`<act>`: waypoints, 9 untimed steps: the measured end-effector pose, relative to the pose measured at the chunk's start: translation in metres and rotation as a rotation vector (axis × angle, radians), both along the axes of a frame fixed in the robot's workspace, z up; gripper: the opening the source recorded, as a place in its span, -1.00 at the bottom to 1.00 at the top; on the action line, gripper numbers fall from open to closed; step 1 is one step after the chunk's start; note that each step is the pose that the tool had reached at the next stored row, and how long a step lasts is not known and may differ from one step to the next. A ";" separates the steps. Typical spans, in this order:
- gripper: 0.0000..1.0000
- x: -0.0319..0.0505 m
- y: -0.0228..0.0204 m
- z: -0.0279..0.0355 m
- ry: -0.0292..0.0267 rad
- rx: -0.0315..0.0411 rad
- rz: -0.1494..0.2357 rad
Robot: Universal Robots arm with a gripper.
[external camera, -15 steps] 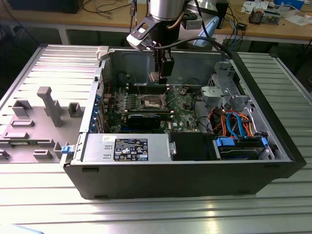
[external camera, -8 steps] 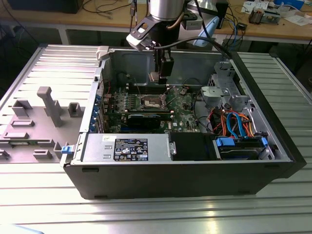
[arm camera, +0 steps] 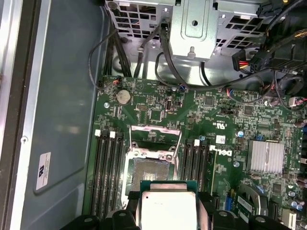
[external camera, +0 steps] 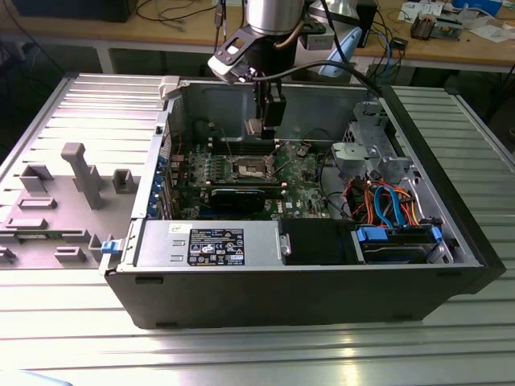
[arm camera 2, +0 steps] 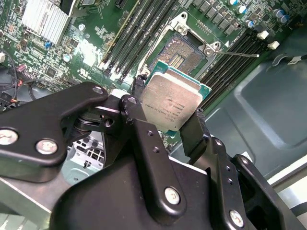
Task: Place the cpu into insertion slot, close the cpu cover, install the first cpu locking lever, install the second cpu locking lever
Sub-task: 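Place the cpu into insertion slot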
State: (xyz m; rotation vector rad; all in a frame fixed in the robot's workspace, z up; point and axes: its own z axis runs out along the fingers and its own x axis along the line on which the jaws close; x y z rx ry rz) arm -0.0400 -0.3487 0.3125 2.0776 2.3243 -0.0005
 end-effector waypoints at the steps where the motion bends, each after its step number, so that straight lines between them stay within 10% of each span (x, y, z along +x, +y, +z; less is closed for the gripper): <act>1: 0.09 0.0000 0.0000 -0.0001 0.0000 -0.0001 -0.003; 9: 0.09 0.0000 0.0000 -0.0005 0.0000 -0.0008 -0.023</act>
